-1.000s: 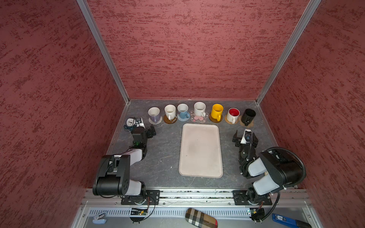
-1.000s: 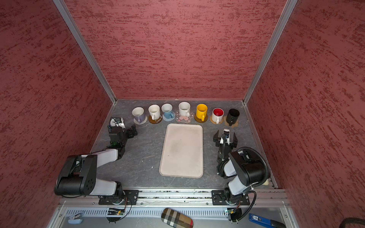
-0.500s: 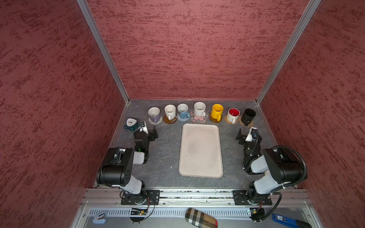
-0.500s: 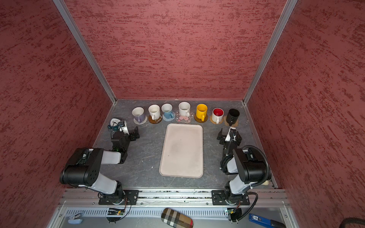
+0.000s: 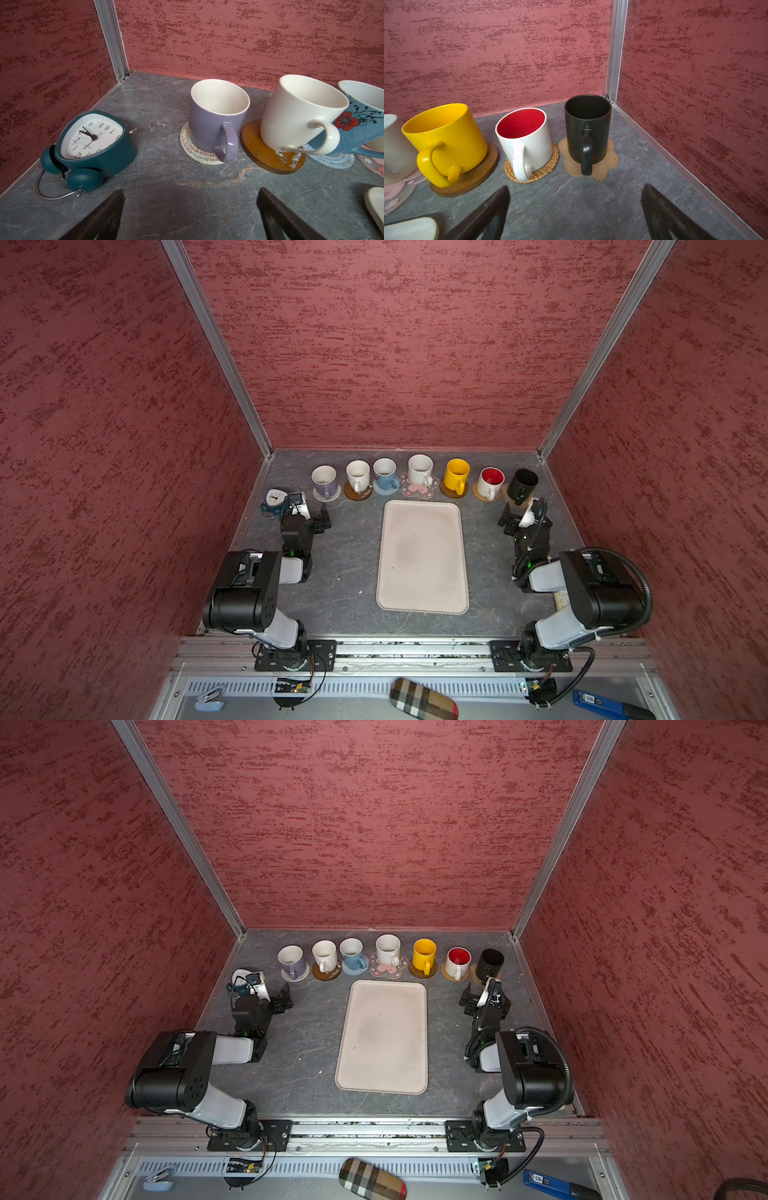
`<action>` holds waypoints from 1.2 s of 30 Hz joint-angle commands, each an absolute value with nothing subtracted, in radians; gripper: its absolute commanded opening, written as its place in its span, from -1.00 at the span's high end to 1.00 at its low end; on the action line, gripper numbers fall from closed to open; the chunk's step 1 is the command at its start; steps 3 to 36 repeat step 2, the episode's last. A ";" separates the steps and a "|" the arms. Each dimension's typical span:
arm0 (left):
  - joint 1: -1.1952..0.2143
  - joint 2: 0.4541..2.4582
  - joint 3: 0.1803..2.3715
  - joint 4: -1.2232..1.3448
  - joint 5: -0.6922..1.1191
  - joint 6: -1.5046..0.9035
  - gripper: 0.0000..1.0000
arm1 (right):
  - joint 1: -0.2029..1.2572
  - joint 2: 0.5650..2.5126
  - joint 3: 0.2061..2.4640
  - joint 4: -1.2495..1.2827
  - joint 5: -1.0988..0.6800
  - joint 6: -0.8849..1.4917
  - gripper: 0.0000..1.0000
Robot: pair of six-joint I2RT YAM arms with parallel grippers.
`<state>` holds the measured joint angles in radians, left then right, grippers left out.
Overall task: Place cups on coasters
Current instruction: Reset both arms
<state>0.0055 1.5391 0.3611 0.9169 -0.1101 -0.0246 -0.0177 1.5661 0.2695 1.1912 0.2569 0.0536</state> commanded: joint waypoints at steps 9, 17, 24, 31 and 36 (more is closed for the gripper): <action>0.008 1.536 0.366 0.922 -0.102 -0.017 -0.99 | -0.021 1.552 0.266 1.192 0.240 0.058 -0.98; 0.008 1.536 0.366 0.922 -0.102 -0.017 -0.99 | -0.021 1.552 0.266 1.192 0.240 0.058 -0.98; 0.008 1.536 0.366 0.922 -0.102 -0.017 -0.99 | -0.021 1.552 0.266 1.192 0.240 0.058 -0.98; 0.008 1.536 0.366 0.922 -0.102 -0.017 -0.99 | -0.021 1.552 0.266 1.192 0.240 0.058 -0.98; 0.008 1.536 0.366 0.922 -0.102 -0.017 -0.99 | -0.021 1.552 0.266 1.192 0.240 0.058 -0.98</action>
